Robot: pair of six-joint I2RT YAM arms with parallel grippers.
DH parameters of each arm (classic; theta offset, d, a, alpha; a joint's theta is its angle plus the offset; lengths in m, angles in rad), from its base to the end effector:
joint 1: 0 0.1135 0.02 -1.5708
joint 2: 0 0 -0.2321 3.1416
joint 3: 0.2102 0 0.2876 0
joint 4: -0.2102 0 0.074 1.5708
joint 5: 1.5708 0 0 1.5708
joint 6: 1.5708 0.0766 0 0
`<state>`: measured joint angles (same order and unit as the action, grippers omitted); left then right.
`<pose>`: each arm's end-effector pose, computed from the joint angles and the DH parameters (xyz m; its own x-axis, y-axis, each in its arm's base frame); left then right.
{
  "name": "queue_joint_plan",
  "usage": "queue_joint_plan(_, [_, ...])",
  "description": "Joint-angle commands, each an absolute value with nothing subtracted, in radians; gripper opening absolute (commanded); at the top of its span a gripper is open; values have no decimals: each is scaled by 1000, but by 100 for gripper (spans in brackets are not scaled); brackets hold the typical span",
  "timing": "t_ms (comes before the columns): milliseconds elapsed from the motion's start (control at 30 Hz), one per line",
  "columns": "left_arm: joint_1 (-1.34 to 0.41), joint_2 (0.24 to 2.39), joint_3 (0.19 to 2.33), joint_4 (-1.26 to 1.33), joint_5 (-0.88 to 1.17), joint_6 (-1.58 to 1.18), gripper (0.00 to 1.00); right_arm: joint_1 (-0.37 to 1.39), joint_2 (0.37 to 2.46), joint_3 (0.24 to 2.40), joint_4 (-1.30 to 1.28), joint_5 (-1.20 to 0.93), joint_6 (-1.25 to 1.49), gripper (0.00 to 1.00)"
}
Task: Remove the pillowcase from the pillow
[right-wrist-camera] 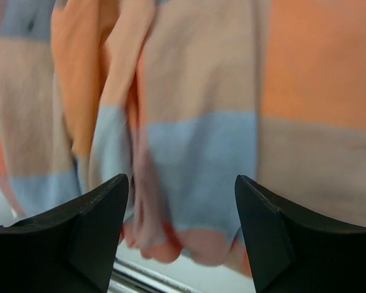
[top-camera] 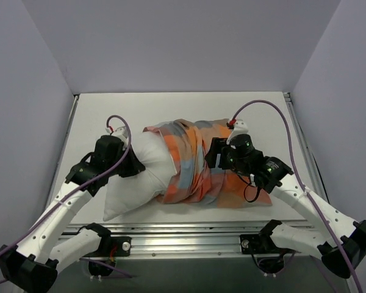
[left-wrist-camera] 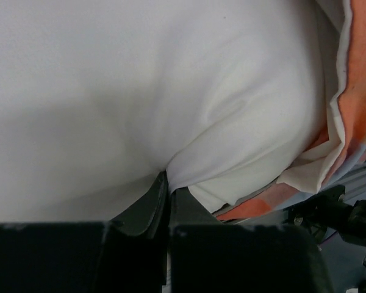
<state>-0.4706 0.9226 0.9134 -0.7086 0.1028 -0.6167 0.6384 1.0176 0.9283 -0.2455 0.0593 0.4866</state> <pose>0.2414 -0.1316 0.2572 -0.7789 -0.2492 -0.5755 0.0851 0.8672 -0.4907 0.2642 0.1904 0.2962 -0.4904 0.2174 -0.8440 -0.3627 0.8296 0.4245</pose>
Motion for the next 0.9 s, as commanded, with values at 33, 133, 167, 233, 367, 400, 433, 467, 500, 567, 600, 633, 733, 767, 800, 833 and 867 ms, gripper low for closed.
queue_joint_plan(33, [-474, 1020, 1054, -534, 37, -692, 2, 760, 1080, 1028, -414, 192, 523, 68])
queue_joint_plan(133, [-474, 1072, 1117, -512, 22, -695, 2, 814, 1092, 1022, -460, 255, 554, 69])
queue_joint_plan(167, [-474, 1083, 1129, -511, 18, -695, 2, 831, 1092, 1013, -459, 252, 560, 70])
queue_joint_plan(233, [-474, 1107, 1161, -502, 18, -695, 2, 839, 1095, 974, -440, 223, 572, 73])
queue_joint_plan(367, [-477, 1132, 1190, -495, 28, -706, 2, 854, 1133, 930, -374, 193, 580, 74])
queue_joint_plan(400, [-482, 1134, 1192, -494, 31, -707, 2, 856, 1147, 925, -359, 198, 580, 75])
queue_joint_plan(433, [-482, 1135, 1195, -494, 29, -707, 2, 856, 1173, 922, -327, 219, 581, 75])
queue_joint_plan(467, [-486, 1137, 1196, -495, 31, -709, 2, 856, 1187, 917, -310, 232, 583, 75])
queue_joint_plan(500, [-486, 1134, 1198, -499, 29, -710, 2, 856, 1219, 916, -273, 242, 583, 75])
queue_joint_plan(567, [-486, 1131, 1201, -509, 23, -709, 2, 854, 1259, 926, -250, 259, 581, 73])
queue_joint_plan(600, [-486, 1126, 1204, -514, 14, -706, 2, 856, 1299, 931, -236, 265, 578, 68])
queue_joint_plan(633, [-486, 1126, 1213, -529, 11, -697, 2, 854, 1316, 936, -227, 270, 577, 63])
queue_joint_plan(733, [-480, 1121, 1232, -563, 9, -672, 2, 841, 1345, 937, -216, 359, 580, 24])
queue_joint_plan(767, [-473, 1118, 1245, -572, 9, -645, 2, 828, 1347, 937, -222, 383, 578, 15])
queue_joint_plan(800, [-459, 1109, 1253, -584, 9, -629, 2, 810, 1344, 939, -245, 418, 575, 0])
queue_joint_plan(833, [-410, 1103, 1261, -609, 9, -615, 2, 757, 1335, 936, -259, 432, 568, 0])
queue_joint_plan(867, [-378, 1095, 1273, -618, 20, -588, 2, 721, 1324, 933, -271, 451, 563, 0])
